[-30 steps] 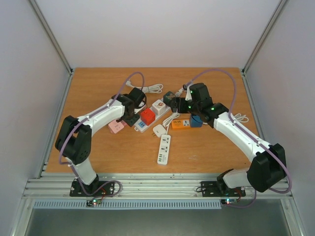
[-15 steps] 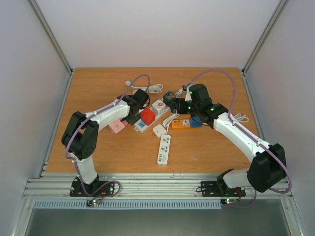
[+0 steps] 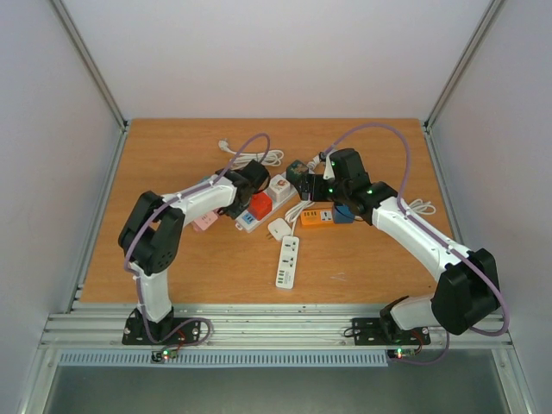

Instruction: Insert the plug

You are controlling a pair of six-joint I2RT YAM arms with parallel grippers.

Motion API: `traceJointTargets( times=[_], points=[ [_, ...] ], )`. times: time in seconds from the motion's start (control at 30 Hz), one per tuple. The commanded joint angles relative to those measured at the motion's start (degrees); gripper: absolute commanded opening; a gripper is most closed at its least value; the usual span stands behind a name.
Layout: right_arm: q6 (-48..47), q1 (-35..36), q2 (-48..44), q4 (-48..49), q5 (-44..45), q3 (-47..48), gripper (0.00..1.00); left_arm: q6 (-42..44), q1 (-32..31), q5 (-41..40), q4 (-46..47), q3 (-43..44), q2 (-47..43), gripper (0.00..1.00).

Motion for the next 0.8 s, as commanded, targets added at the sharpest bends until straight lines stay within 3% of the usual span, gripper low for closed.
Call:
traceJointTargets(
  times=[0.0,0.33,0.63,0.77],
  points=[
    [-0.58,-0.41,0.26,0.82,0.43,-0.37,0.84,-3.76,1.35,8.46,-5.94,-2.39,7.52,0.0],
    [-0.04,-0.37,0.83,0.94,-1.29,-0.28,0.84,-9.8,7.37,19.58,-14.22,3.7,8.16,0.0],
    [0.31,-0.37,1.66,1.02,-1.91,-0.1,0.83,-12.65,9.08,18.55,-16.94,5.01,15.44,0.0],
    [0.29,-0.37,2.09,-0.9,-0.72,0.58,0.84,-13.54,9.12,16.49,-17.84,6.97,14.27,0.02]
  ],
)
